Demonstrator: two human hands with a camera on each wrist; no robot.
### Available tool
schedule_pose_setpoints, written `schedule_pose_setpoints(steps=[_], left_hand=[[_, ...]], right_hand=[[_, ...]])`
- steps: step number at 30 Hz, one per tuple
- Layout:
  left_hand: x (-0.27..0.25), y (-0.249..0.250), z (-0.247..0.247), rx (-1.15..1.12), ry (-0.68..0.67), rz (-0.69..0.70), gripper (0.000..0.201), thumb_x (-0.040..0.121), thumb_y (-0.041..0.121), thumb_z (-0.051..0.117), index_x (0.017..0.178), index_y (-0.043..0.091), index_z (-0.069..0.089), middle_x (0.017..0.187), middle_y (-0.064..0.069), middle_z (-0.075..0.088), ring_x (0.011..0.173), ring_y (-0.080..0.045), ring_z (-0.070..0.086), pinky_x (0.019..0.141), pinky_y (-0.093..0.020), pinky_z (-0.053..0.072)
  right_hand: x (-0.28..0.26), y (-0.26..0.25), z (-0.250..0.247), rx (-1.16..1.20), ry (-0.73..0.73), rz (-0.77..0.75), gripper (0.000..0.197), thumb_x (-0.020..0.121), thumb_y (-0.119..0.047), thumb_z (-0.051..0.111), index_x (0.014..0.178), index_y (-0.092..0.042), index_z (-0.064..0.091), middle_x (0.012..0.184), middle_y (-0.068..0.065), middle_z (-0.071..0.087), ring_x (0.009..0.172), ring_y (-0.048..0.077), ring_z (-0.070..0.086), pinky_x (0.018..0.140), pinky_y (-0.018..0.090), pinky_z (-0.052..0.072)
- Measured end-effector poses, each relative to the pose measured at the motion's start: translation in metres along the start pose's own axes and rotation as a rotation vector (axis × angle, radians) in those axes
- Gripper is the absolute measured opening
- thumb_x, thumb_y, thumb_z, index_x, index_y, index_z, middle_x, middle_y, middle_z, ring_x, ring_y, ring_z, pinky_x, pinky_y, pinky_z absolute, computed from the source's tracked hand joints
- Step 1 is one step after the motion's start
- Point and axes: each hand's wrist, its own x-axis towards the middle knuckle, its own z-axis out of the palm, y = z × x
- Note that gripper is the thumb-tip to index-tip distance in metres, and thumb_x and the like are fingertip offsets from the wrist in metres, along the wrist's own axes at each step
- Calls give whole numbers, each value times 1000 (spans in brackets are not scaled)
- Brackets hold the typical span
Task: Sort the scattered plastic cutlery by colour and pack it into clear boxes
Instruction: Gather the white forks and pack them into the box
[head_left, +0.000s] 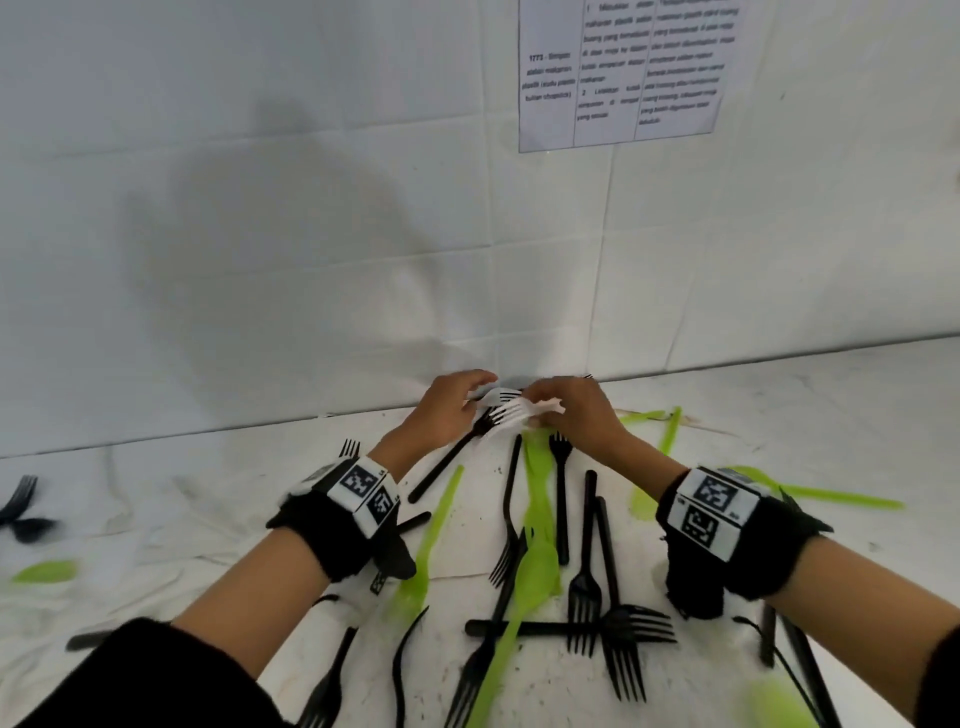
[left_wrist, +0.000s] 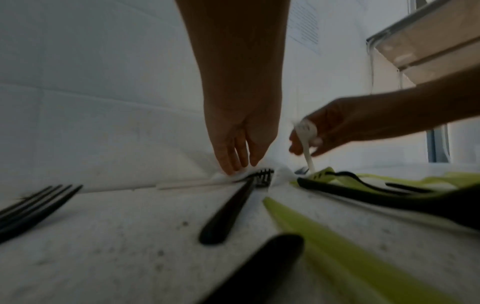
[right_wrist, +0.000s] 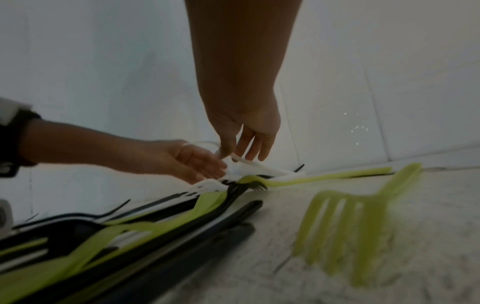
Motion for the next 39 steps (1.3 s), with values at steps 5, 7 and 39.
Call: schedule_pose_setpoints(steps=[5,7,39], left_hand=[[3,3,11,129,-17,-14,35,84,3,61,118,3,59,116,-15,62,108,-28,57,90,-27,41],[4,5,10,200,12,-40,32,83,7,64,115,5,61,107,-15,62,101,-28,58,84,-30,42],[-254,14,-142,68,227,-171,20,89,-6,36,102,6,45,97,-6,59,60,-14,54,49,-9,40]], right_hand=[[3,-12,-18,243,203,72,20,79,-12,71,98,-12,64,78,1,62,73,15,57,75,27,46],[4,-17,-19,225,224,53,15,85,-12,65,99,-10,62,71,0,54,69,16,51,69,27,41],[-94,-205,12,-73,-28,-372,36,94,-24,52,129,-16,52,90,-15,48,107,21,48,82,30,35]])
